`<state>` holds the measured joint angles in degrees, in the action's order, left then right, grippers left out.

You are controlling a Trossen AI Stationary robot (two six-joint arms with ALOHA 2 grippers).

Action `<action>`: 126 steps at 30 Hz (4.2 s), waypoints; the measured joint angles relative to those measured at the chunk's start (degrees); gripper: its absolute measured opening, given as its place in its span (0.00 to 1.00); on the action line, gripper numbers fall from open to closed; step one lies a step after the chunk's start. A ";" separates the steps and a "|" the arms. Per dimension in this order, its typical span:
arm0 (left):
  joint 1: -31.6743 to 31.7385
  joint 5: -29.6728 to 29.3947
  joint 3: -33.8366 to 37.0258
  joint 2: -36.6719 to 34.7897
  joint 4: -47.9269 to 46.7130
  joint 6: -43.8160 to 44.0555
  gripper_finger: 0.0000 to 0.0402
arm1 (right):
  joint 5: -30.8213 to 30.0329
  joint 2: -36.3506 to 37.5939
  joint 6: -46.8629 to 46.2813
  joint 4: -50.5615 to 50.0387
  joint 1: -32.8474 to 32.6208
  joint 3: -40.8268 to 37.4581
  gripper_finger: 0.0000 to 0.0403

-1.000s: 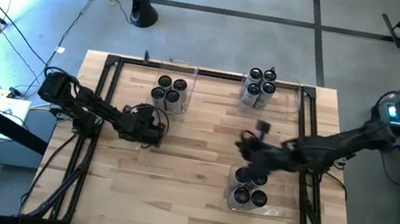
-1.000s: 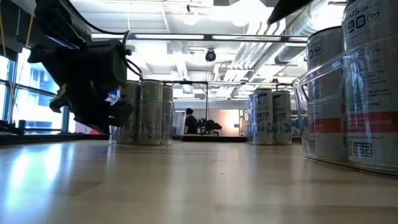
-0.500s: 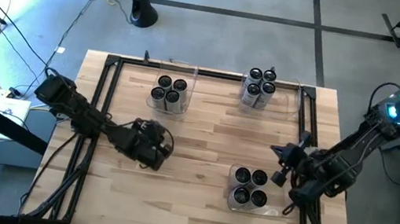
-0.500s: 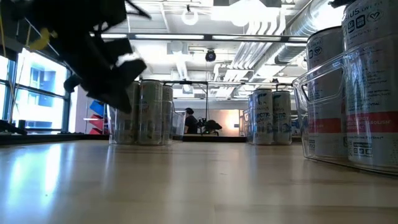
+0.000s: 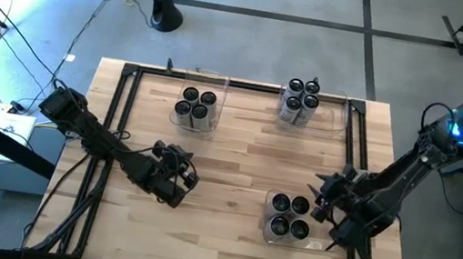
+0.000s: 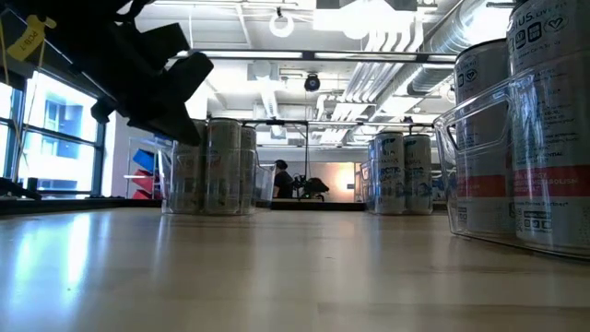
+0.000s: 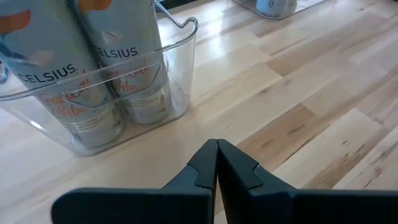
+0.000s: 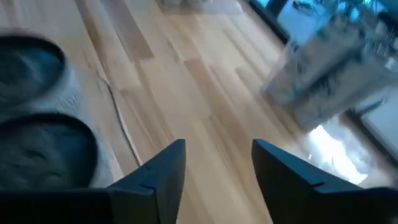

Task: Sort soda cans
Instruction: Move the bottom right transparent bin to the top center of the table

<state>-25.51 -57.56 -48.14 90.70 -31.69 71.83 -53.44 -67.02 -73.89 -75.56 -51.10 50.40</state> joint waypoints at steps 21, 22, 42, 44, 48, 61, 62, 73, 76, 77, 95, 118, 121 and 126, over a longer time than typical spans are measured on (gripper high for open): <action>-0.03 0.11 0.00 0.00 0.71 1.01 0.01 | 12.58 8.03 26.76 2.57 18.93 3.60 0.66; -0.03 0.11 0.00 0.00 0.76 1.01 0.01 | 14.49 8.96 28.56 2.98 19.81 4.27 0.66; -0.03 0.00 0.02 0.00 5.03 -2.66 0.01 | 53.12 9.39 36.47 4.98 25.60 -9.26 0.53; -0.03 0.00 0.02 0.00 5.08 -2.62 0.01 | 53.68 8.58 37.14 6.85 25.60 -11.02 0.48; -0.03 0.00 0.02 0.00 5.30 -2.58 0.01 | 52.48 6.55 39.30 8.40 25.74 -12.48 0.35; -0.01 0.09 0.02 0.00 6.51 -3.07 0.01 | 49.48 -2.17 53.74 14.28 31.78 -11.14 0.03; -0.01 0.11 0.02 0.00 6.59 -3.07 0.01 | 49.44 -2.60 53.85 14.48 32.40 -10.83 0.03; -0.01 1.06 0.04 0.00 8.06 -4.58 0.01 | 46.93 -5.88 65.42 27.69 39.31 -7.77 0.04; -0.01 2.02 0.04 0.00 8.31 -5.70 0.01 | 47.61 -7.85 71.08 32.05 41.77 -7.71 0.04; -0.03 2.16 0.04 0.00 8.48 -6.04 0.01 | 47.70 -8.56 72.90 33.52 42.57 -7.59 0.04; -0.03 4.76 0.04 0.00 9.77 -7.58 0.01 | 45.69 -13.65 90.28 55.42 48.93 -7.64 0.30; -0.03 5.45 0.04 0.00 10.68 -7.55 0.01 | 49.33 -2.11 55.74 18.79 24.12 10.86 0.30; -0.03 4.38 0.04 0.00 11.40 -7.58 0.01 | 50.93 -1.11 47.52 26.79 14.62 6.99 0.21; -0.03 3.05 0.04 0.00 13.32 -8.94 0.01 | 46.45 -2.04 38.03 41.64 4.75 -2.27 0.04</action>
<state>-25.54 -54.51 -48.10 90.70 -18.36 62.88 -7.00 -69.07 -35.86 -33.92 -46.35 48.14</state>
